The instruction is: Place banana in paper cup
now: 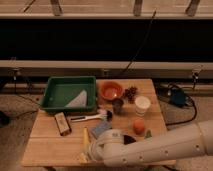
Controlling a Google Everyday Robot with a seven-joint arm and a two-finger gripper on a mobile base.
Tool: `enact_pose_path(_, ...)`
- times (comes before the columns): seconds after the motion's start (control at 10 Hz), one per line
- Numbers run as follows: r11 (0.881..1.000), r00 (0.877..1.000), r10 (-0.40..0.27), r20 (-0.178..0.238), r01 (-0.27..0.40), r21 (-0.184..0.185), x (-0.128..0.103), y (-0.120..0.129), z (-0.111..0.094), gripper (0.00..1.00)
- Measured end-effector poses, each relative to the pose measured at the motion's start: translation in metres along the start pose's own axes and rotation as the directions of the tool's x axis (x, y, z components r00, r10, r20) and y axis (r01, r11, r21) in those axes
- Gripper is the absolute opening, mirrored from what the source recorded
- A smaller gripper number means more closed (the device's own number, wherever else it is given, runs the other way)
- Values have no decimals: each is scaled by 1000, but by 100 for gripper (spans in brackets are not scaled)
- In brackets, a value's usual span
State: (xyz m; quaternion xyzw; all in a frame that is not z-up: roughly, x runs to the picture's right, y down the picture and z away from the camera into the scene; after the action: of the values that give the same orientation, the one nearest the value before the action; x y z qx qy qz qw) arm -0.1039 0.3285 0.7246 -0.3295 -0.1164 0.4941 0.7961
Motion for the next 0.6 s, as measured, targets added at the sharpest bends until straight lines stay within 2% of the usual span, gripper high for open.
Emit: enact_pose_path(0.6, 1000, 1000, 6, 0, -6, 6, 1, -2, 5, 65)
